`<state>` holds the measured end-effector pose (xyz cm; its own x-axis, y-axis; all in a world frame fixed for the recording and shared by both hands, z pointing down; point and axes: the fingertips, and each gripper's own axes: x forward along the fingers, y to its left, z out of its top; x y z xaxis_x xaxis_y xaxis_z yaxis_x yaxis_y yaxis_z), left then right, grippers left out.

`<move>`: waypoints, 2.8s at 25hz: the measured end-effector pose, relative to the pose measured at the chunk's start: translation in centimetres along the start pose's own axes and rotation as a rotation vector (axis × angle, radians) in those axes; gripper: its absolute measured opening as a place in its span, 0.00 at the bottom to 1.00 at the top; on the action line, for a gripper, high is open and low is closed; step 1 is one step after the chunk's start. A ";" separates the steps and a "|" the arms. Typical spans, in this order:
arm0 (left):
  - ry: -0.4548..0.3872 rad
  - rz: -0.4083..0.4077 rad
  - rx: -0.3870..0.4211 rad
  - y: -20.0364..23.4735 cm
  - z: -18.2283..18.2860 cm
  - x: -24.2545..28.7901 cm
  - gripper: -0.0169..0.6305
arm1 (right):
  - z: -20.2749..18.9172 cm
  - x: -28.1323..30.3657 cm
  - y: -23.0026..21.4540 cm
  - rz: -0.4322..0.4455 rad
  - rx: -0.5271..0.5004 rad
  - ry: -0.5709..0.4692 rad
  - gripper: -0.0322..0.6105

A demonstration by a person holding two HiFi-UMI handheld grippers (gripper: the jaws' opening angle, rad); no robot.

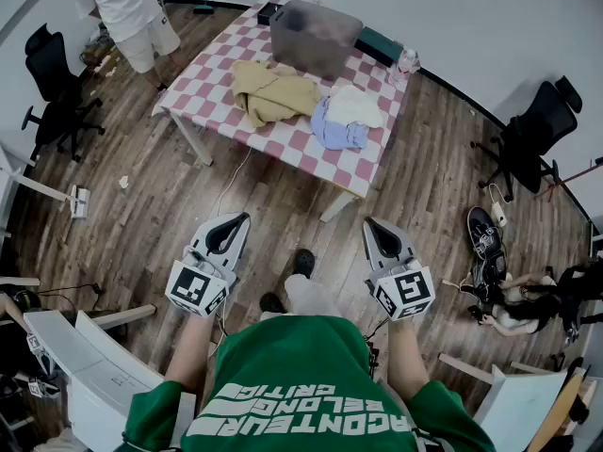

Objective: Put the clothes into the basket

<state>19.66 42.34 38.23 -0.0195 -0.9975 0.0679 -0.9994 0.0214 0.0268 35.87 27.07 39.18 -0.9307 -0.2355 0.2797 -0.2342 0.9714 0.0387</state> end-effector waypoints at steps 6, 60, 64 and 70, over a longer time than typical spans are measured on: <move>0.018 0.000 -0.004 0.7 -0.3 1.2 0.03 | 0.2 1.8 -0.3 0.024 0.004 0.003 0.06; 0.098 -0.190 -0.089 26.8 -3.4 25.2 0.03 | 0.4 30.1 -14.2 -0.102 0.102 0.166 0.06; 0.109 -0.256 -0.086 30.7 -3.2 26.3 0.03 | 1.9 32.9 -13.8 -0.173 0.119 0.169 0.06; 0.124 -0.362 -0.082 34.0 -4.0 27.6 0.03 | 2.4 35.0 -13.1 -0.264 0.136 0.189 0.06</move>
<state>-14.74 15.76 45.00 0.3423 -0.9259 0.1599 -0.9355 -0.3200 0.1501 5.66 6.00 46.21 -0.7675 -0.4560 0.4505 -0.5071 0.8618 0.0085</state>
